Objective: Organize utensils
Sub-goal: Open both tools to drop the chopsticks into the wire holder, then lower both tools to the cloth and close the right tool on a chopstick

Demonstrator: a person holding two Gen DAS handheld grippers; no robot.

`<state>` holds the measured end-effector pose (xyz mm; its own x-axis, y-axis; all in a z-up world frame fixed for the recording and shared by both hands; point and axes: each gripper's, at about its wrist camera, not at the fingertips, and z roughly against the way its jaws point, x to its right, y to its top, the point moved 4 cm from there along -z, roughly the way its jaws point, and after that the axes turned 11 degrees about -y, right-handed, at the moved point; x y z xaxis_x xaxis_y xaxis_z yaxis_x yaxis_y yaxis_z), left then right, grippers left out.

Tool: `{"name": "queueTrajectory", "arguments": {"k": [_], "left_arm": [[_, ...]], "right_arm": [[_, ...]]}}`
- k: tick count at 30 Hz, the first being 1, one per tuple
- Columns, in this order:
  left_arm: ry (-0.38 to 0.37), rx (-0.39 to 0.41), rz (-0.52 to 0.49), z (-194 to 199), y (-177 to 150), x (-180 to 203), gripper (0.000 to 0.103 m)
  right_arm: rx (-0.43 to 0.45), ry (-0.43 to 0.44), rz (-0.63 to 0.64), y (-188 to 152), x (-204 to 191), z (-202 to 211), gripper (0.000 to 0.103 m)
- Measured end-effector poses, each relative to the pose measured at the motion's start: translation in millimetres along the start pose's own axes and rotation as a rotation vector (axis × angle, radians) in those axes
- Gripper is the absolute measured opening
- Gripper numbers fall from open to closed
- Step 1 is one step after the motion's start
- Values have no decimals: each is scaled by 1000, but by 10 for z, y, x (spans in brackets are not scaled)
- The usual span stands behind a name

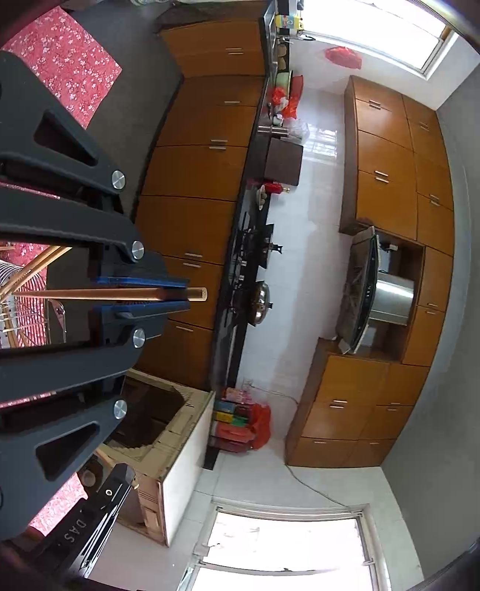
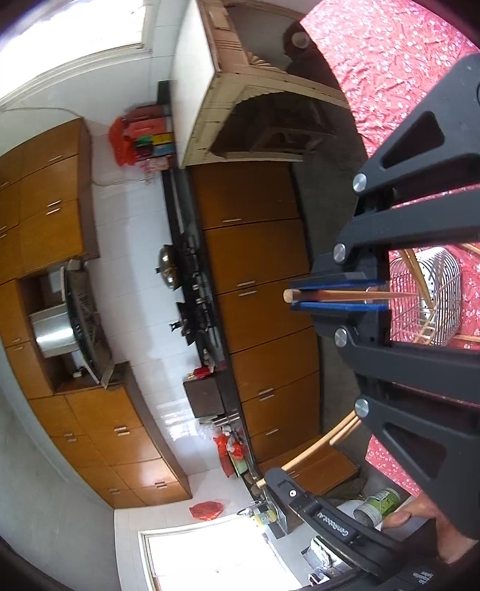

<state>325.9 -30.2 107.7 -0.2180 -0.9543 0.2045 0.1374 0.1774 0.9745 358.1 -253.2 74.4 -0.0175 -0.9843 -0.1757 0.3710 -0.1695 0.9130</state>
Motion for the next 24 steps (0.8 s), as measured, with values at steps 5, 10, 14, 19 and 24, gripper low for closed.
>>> {"name": "queueTrajectory", "arguments": {"k": [5, 10, 14, 19, 24], "left_arm": [[33, -21, 12, -42, -5, -86, 8], [58, -9, 10, 103, 91, -143, 38], [66, -16, -2, 273, 138, -174, 38], [75, -45, 18, 562, 67, -295, 40], [106, -107, 25, 791, -251, -465, 45]], "right_arm": [[11, -87, 32, -33, 90, -85, 18], [39, -114, 3, -34, 287, 70, 36], [43, -136, -18, -78, 468, 279, 36], [16, -153, -39, -326, 691, 524, 36], [-87, -163, -57, -913, 848, 619, 36]]}}
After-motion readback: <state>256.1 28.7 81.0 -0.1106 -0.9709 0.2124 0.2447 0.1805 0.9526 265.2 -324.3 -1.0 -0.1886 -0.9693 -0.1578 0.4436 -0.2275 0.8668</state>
